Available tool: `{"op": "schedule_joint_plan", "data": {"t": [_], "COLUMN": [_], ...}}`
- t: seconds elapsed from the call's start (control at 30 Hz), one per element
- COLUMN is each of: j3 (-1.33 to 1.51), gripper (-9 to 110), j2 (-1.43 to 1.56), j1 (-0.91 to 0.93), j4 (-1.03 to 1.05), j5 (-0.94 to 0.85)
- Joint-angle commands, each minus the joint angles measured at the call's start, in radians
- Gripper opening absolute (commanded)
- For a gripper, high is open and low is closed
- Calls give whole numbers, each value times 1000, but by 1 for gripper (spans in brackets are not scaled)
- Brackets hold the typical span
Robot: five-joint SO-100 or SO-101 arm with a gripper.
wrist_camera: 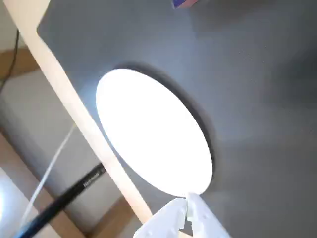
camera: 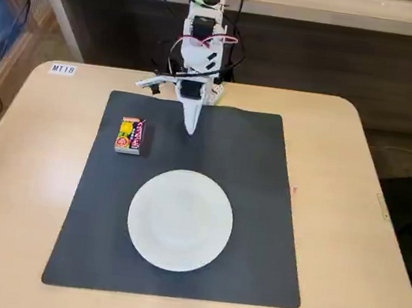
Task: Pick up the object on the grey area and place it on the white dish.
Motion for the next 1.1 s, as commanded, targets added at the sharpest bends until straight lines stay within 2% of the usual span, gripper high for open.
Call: {"op": "schedule_joint_plan", "data": {"t": [0.0, 0.27, 0.47, 0.6, 0.77, 0.87, 0.97, 1.07], "j3": [-101, -376, -391, -390, -393, -394, -394, -399], "gripper": [0, 0, 0, 0, 1, 30, 40, 43], "j2": [-75, -337, -364, -376, -439, -469, -514, -574], "j1": [109, 318, 365, 396, 462, 483, 497, 503], "j4": [-6, 267, 423, 469, 456, 460, 466, 453], "j5": [120, 233, 433, 531, 549, 512, 514, 503]}}
